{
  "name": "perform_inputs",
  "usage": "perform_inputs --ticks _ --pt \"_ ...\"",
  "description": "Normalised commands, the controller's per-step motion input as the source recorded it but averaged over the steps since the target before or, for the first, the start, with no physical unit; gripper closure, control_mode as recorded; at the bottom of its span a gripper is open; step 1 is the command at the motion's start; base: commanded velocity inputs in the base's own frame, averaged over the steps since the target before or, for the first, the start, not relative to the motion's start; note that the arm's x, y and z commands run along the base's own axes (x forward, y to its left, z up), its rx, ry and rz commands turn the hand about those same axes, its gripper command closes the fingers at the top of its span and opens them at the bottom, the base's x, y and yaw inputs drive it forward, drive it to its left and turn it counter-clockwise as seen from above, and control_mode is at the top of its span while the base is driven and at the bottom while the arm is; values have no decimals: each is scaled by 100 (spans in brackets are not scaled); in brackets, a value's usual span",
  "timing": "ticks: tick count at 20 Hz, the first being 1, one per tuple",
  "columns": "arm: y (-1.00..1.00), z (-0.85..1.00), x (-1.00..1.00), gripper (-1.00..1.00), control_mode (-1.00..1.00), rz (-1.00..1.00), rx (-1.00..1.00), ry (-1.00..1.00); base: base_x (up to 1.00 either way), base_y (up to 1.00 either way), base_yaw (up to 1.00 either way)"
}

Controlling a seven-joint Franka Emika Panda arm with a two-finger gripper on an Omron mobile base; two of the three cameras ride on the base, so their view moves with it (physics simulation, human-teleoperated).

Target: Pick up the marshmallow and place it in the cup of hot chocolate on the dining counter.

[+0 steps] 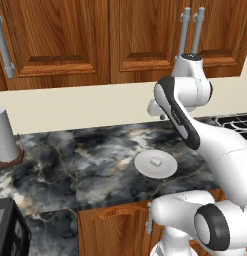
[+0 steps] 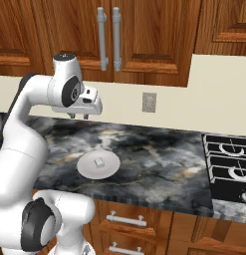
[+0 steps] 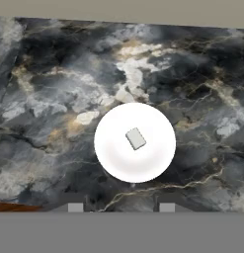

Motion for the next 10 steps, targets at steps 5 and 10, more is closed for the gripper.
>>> perform_inputs --ticks 5,10 --pt "4 0 -23 -100 -100 2 0 0 0 0 0" --pt "26 0 -67 -100 -100 5 2 -2 0 0 0"
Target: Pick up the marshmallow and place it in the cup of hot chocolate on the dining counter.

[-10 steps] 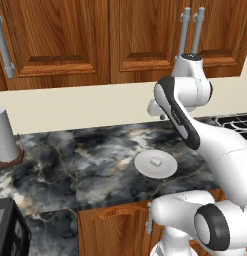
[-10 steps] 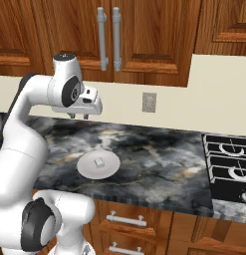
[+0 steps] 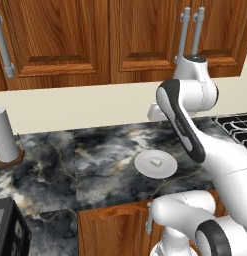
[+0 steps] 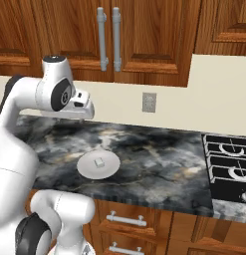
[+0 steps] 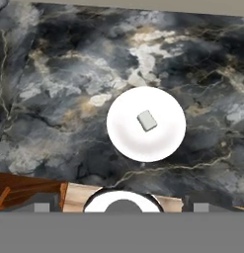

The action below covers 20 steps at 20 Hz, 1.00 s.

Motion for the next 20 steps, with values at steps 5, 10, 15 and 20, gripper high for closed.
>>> perform_inputs --ticks 5,10,15,20 --pt "0 -31 -83 -100 -100 2 -1 -13 0 0 0" --pt "0 -44 -34 -100 -100 10 -1 -2 0 0 0" --pt "-2 -39 -1 -100 -100 12 0 4 0 0 0" --pt "0 -24 22 -100 -100 5 0 2 0 0 0"
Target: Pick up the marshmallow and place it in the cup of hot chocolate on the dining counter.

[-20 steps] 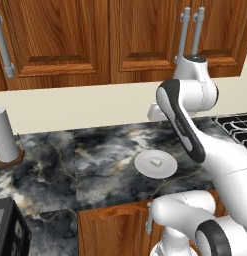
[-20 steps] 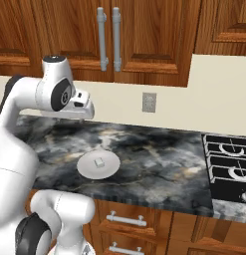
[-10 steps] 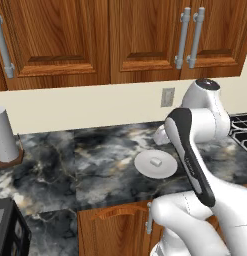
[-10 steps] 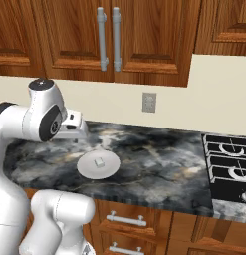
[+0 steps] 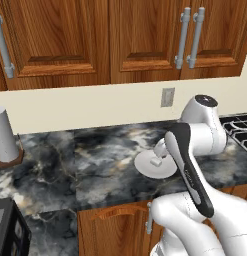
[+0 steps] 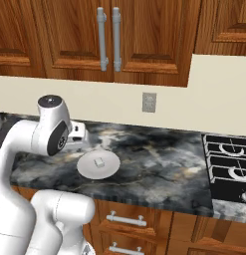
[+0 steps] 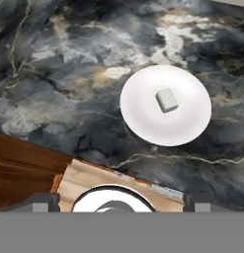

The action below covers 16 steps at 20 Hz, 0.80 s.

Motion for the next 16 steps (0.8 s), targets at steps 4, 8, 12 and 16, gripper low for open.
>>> perform_inputs --ticks 4,8,12,16 --pt "-3 -36 28 -100 -100 6 -4 5 0 0 0" --pt "-18 -51 38 -100 -100 4 -4 9 0 0 0" --pt "-14 -45 53 -100 -100 0 -3 4 0 0 0" --pt "-3 -23 52 -100 -100 0 0 0 0 0 0"
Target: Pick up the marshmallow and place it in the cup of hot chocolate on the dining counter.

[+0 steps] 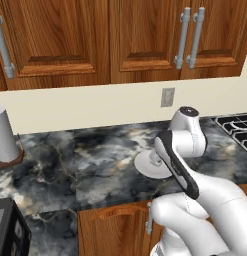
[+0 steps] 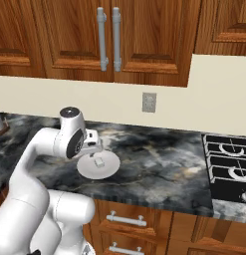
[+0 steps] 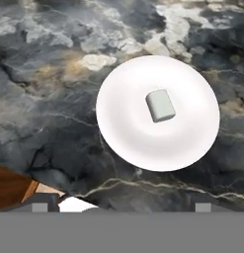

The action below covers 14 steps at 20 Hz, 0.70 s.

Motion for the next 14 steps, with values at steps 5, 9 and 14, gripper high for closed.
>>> perform_inputs --ticks 5,9,14 --pt "0 -30 55 -100 -100 0 0 0 0 0 0" --pt "-2 -41 39 -100 -100 0 0 6 0 0 0" --pt "-7 -35 25 -100 -100 0 0 10 0 0 0"
